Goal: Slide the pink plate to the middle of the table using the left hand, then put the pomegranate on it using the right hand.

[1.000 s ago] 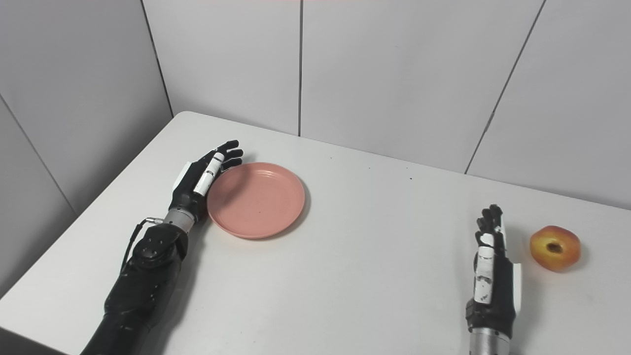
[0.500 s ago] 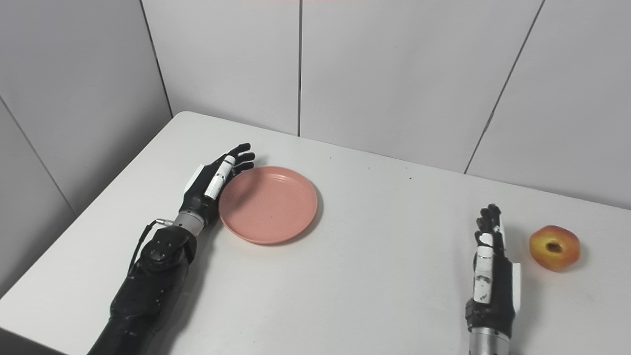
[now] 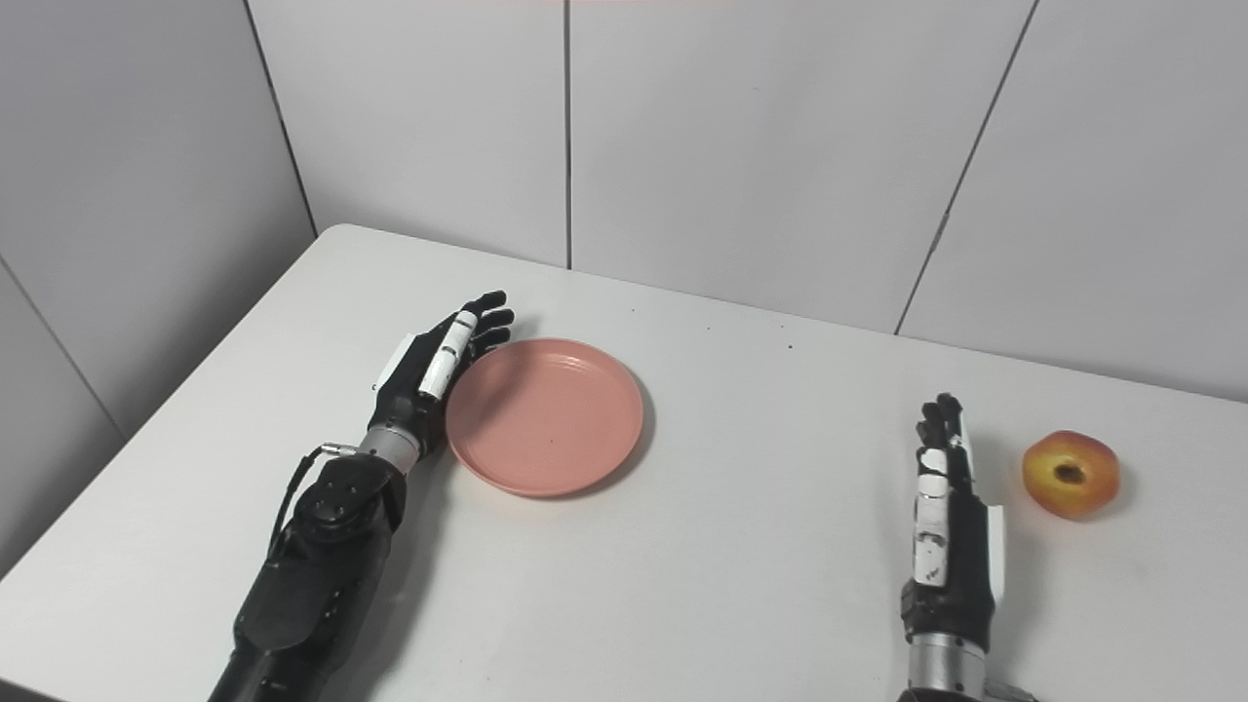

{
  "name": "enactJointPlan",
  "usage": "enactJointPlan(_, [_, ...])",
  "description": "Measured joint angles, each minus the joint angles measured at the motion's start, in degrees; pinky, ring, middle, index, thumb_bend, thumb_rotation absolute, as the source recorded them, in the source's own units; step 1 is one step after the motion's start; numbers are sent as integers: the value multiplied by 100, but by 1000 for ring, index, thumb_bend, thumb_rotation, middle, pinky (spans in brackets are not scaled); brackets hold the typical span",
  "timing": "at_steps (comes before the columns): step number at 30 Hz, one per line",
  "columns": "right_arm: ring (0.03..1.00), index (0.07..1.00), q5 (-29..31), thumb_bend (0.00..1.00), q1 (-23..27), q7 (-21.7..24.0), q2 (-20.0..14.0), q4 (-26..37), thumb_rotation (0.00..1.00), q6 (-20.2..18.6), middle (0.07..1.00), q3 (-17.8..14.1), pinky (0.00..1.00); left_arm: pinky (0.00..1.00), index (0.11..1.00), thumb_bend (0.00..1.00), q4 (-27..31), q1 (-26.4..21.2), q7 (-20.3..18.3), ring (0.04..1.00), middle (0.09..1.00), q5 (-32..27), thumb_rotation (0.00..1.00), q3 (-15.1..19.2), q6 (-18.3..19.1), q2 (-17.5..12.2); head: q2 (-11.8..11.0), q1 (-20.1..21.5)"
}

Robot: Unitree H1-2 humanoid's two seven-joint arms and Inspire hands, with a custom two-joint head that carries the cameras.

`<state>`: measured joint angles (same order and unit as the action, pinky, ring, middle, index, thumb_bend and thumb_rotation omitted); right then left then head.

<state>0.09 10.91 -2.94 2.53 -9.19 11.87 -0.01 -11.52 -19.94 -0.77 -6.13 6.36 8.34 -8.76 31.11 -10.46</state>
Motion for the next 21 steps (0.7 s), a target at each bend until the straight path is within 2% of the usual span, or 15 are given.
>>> enactJointPlan(7, [959, 954, -8, 481, -12, -1, 11, 20, 1000, 0, 950, -2, 980, 874, 840, 250, 119, 67, -6, 877, 869, -5, 940, -87, 8, 213, 35, 53])
enactJointPlan(13, [965, 963, -59, 483, -21, -2, 26, 50, 1000, -51, 952, 19, 1000, 910, 875, 264, 253, 116, -1, 899, 893, -62, 987, -107, 76, 507, 88, 264])
enactJointPlan(21, [966, 961, -138, 477, -32, -18, 68, 67, 1000, -117, 952, 21, 1000, 917, 886, 277, 312, 140, 15, 906, 911, -159, 1000, -38, 147, 630, 158, 466])
